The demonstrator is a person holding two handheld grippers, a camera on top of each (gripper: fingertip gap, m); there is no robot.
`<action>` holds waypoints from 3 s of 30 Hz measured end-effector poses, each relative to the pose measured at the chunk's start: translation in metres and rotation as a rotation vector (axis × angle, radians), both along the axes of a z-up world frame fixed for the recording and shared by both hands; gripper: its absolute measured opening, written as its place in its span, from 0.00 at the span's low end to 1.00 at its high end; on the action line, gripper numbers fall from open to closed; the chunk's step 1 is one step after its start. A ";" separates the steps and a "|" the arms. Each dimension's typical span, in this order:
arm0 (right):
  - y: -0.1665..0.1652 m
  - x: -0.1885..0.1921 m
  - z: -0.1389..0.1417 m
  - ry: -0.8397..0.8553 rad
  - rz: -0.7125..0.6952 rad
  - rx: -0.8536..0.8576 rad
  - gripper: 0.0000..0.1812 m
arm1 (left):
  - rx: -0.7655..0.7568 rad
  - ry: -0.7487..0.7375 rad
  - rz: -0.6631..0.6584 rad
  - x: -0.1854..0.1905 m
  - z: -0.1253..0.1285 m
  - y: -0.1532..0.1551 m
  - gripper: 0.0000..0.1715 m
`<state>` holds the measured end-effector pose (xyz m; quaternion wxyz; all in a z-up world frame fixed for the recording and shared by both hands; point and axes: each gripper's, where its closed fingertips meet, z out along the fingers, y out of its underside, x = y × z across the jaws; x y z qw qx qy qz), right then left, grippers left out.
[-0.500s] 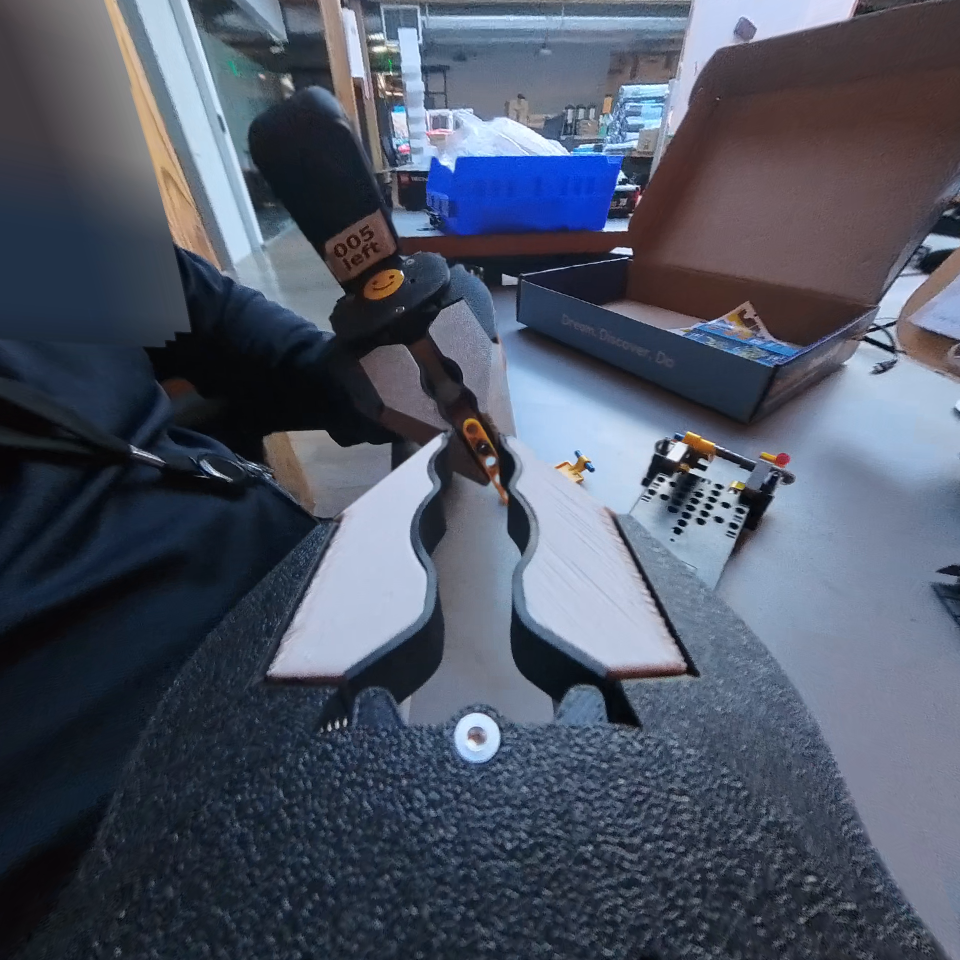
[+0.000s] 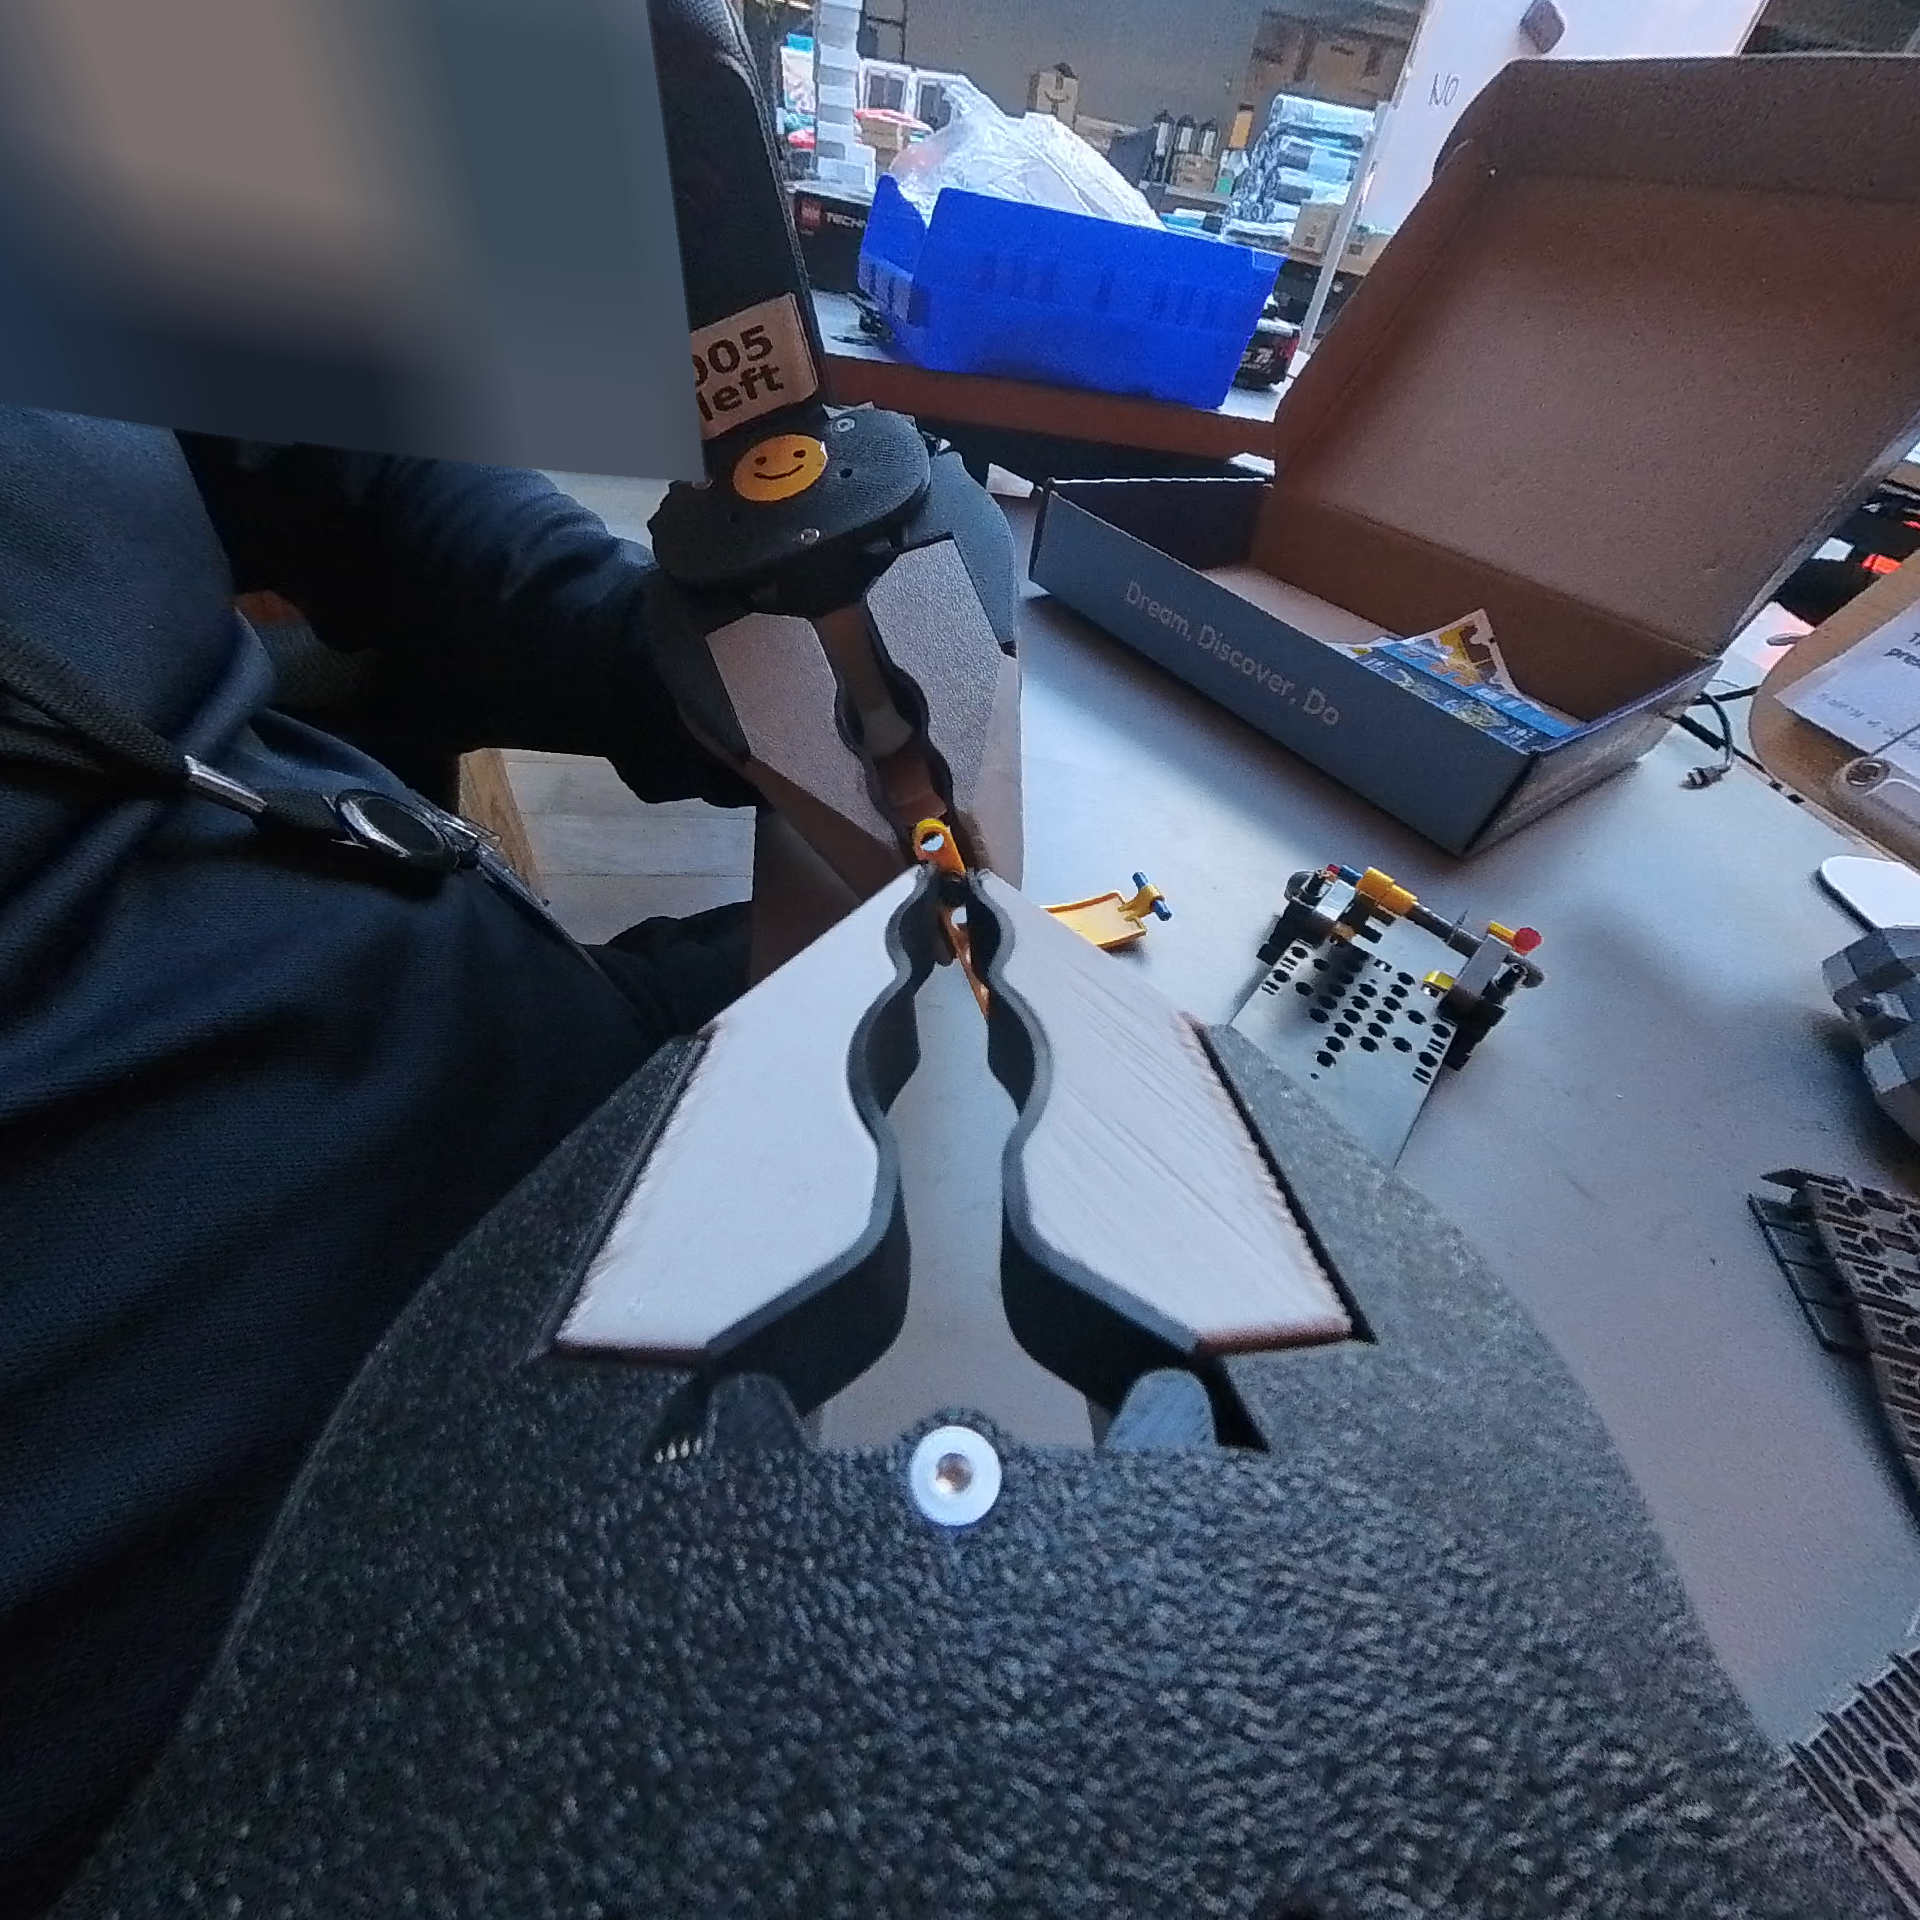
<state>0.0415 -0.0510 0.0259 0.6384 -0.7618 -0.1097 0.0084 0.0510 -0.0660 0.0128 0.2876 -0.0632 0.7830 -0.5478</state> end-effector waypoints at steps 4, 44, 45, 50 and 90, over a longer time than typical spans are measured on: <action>0.001 -0.001 -0.001 0.000 0.004 -0.002 0.02 | -0.010 0.004 -0.004 -0.001 0.001 0.000 0.03; -0.054 0.082 -0.097 -0.123 -0.276 -0.540 0.02 | 0.004 0.149 0.136 0.028 -0.024 0.015 0.03; -0.055 0.082 -0.098 -0.122 -0.273 -0.550 0.02 | 0.008 0.144 0.135 0.028 -0.025 0.014 0.03; -0.058 0.083 -0.102 -0.122 -0.270 -0.576 0.04 | 0.029 0.123 0.126 0.025 -0.026 0.013 0.03; -0.046 0.083 -0.100 -0.308 -0.214 -0.593 0.06 | 0.084 0.122 0.104 0.022 -0.034 0.008 0.04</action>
